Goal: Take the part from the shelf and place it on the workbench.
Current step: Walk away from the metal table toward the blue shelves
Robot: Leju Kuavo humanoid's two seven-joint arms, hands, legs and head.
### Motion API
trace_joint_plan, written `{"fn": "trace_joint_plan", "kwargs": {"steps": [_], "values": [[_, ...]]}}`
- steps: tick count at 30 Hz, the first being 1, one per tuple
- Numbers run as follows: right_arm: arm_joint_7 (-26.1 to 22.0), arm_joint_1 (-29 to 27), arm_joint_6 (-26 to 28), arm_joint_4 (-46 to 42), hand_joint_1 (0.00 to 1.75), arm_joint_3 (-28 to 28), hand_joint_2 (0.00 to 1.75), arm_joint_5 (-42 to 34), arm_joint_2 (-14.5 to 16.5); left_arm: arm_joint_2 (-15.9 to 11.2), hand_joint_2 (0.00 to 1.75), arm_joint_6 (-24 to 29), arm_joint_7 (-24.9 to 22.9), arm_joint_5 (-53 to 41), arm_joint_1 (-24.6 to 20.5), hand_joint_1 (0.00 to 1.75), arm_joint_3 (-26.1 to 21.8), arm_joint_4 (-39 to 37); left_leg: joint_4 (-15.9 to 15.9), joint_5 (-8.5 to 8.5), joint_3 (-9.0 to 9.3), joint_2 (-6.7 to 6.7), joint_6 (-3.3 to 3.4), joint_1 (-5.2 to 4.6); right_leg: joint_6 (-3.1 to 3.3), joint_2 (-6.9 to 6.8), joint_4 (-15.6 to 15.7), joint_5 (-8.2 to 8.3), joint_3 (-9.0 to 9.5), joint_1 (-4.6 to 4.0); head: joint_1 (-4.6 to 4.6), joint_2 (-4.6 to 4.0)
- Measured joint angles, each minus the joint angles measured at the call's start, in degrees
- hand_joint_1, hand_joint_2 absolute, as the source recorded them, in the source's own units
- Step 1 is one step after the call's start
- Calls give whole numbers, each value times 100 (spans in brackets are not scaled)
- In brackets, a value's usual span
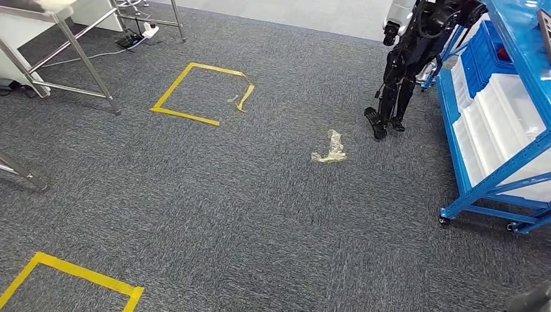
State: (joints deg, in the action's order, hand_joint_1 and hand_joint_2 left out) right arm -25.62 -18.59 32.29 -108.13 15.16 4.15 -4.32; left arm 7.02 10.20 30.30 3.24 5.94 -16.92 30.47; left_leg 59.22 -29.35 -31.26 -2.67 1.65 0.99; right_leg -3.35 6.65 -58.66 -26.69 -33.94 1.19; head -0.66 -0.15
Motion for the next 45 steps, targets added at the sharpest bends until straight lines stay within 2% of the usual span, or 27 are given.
{"fn": "trace_joint_plan", "kwargs": {"steps": [2, 3, 5, 6, 7, 9, 10, 12, 14, 15, 17, 19, 21, 22, 23, 25, 26, 28, 30, 32, 34, 36, 37, 39, 41, 43, 45], "values": [[-2, -40, -16, -58, 0, 73, 0, 3, 47, 2, 0, -13, 20, -11, -18, 0, 16, -2, -47, 32, 26, 147, 87, 7, -20, -273, -315, -156, -163, 8, -23, 0], [-2, -52, -33, -82, 0, 101, 0, 2, 70, 2, 0, -18, 26, -14, -20, 0, 22, -10, -55, 33, 32, 224, 111, 2, -16, -439, -642, -304, -323, 9, -36, 0], [-2, -94, -91, -113, 0, 170, 0, -29, 114, 3, 0, -32, 44, -18, -19, 0, 29, -37, -54, 22, 30, 385, 134, -5, -35, -567, -1353, -573, -679, 13, -44, 0], [-2, -127, -122, -123, 0, 212, 0, -51, 136, 4, 0, -36, 53, -19, -23, 0, 32, -53, -53, 13, 32, 461, 133, -6, -67, -587, -1530, -613, -766, 21, -44, 0], [-2, -155, -147, -133, 0, 256, 0, -71, 155, 4, 0, -38, 61, -19, -28, 0, 33, -66, -52, 3, 39, 532, 126, -4, -113, -612, -1480, -566, -737, 30, -45, 0], [-5, -183, -170, -162, 0, 327, 0, -89, 178, 10, 0, -37, 71, -18, -42, 0, 34, -83, -52, -25, 73, 658, 93, -3, -206, -780, -813, -310, -371, 44, -46, 0], [-8, -184, -182, -179, 0, 355, 0, -97, 185, 13, 0, -36, 78, -18, -48, 0, 35, -87, -47, -49, 97, 716, 62, -18, -222, -928, -432, -179, -161, 32, -51, 0], [-16, -206, -210, -209, 0, 406, 0, -134, 206, 15, 0, -32, 99, -17, -61, 0, 37, -96, -46, -96, 149, 821, -6, -51, -164, -1103, -18, -36, 76, -9, -51, 0], [-28, -272, -240, -238, 0, 477, 0, -184, 230, 22, 0, -26, 120, -15, -81, 0, 40, -106, -74, -125, 209, 934, -70, -55, -66, -1009, 15, -8, 81, -43, -44, 0], [-37, -315, -254, -257, 0, 521, 0, -208, 241, 27, 0, -24, 128, -15, -93, 0, 43, -109, -70, -150, 233, 927, -105, -41, -25, -946, 30, 0, 84, -15, -37, 0], [-56, -369, -276, -305, 0, 602, 0, -247, 267, 37, 0, -21, 144, -19, -104, 0, 49, -120, 179, -345, 151, 681, -157, -10, 79, -817, 64, 26, 113, 41, -7, 0], [-68, -391, -294, -335, 0, 643, 0, -265, 297, 38, 0, -19, 153, -20, -93, 0, 51, -145, 859, -712, -172, 361, -169, 5, 158, -691, 73, 37, 108, 51, 25, 0], [-70, -412, -306, -339, 0, 661, 0, -272, 326, 39, 0, -15, 154, -20, -80, 0, 51, -175, 1450, -901, -491, 268, -175, 9, 182, -541, 71, 37, 105, 35, 32, 0], [-70, -426, -309, -340, 0, 671, 0, -276, 337, 39, 0, -14, 154, -20, -78, 0, 51, -185, 1483, -830, -534, 255, -180, 16, 181, -459, 68, 37, 110, 33, 32, 0], [-70, -435, -310, -341, 0, 680, 0, -279, 346, 39, 0, -13, 154, -20, -78, 0, 51, -190, 1302, -656, -472, 240, -185, 28, 178, -377, 62, 36, 118, 37, 32, 0], [-70, -446, -313, -343, 0, 690, 0, -283, 360, 38, 0, -13, 155, -20, -79, 0, 51, -194, 624, -254, -197, 63, -197, 72, 156, -227, 24, 28, 114, 38, 37, 0], [-71, -447, -313, -345, 0, 692, 0, -284, 365, 37, 0, -13, 156, -20, -80, 0, 51, -197, 344, -141, -92, -57, -195, 92, 131, -158, -9, 16, 93, 27, 31, 0], [-74, -459, -315, -353, 0, 701, 0, -282, 371, 36, 0, -10, 159, -20, -80, 0, 51, -204, 113, -102, -23, -179, -153, 73, 46, -39, -43, 12, 28, 19, 19, 0], [-78, -483, -317, -362, 0, 728, 0, -281, 373, 39, 0, -7, 163, -20, -94, 0, 52, -207, 74, -85, -7, -51, -42, 26, -48, 40, -36, 32, -28, 45, 12, 0], [-81, -495, -316, -367, 0, 762, 0, -281, 372, 42, 0, -5, 167, -20, -110, 0, 52, -207, 14, -40, 36, 87, 67, 18, -77, -161, -238, -64, -150, 48, -9, 0], [-83, -483, -315, -367, 0, 778, 0, -282, 371, 45, 0, -4, 169, -20, -100, 0, 51, -209, -14, -19, 59, 239, 116, 3, -46, -464, -857, -349, -456, 36, -37, 0], [-83, -482, -316, -366, 0, 781, 0, -282, 373, 46, 0, -4, 169, -20, -88, 0, 51, -215, -12, -21, 52, 401, 130, -17, -54, -565, -1495, -577, -769, 34, -45, 0], [-83, -487, -318, -366, 0, 783, 0, -283, 376, 46, 0, -4, 169, -20, -87, 0, 51, -217, -11, -27, 52, 476, 130, -23, -82, -587, -1577, -581, -803, 36, -45, 0], [-83, -490, -328, -366, 0, 796, 0, -286, 381, 48, 0, -4, 171, -21, -92, 0, 54, -219, -10, -44, 66, 609, 116, -24, -158, -671, -1082, -375, -530, 42, -46, 0], [-85, -487, -351, -373, 0, 821, 0, -308, 390, 53, 0, -5, 177, -25, -94, 0, 60, -219, -8, -83, 102, 720, 66, -48, -165, -924, -324, -126, -124, 18, -49, 0], [-99, -492, -388, -396, 0, 857, 0, -340, 412, 56, 0, -8, 189, -30, -91, 0, 67, -221, -19, -125, 151, 820, -2, -76, -78, -1053, -31, -25, 22, -32, -39, 0], [-117, -507, -428, -425, 0, 919, 0, -358, 443, 64, 0, -12, 202, -37, -100, 0, 86, -223, -41, -153, 203, 893, -68, -70, 13, -934, -21, 4, 23, -32, -27, 0]]}}
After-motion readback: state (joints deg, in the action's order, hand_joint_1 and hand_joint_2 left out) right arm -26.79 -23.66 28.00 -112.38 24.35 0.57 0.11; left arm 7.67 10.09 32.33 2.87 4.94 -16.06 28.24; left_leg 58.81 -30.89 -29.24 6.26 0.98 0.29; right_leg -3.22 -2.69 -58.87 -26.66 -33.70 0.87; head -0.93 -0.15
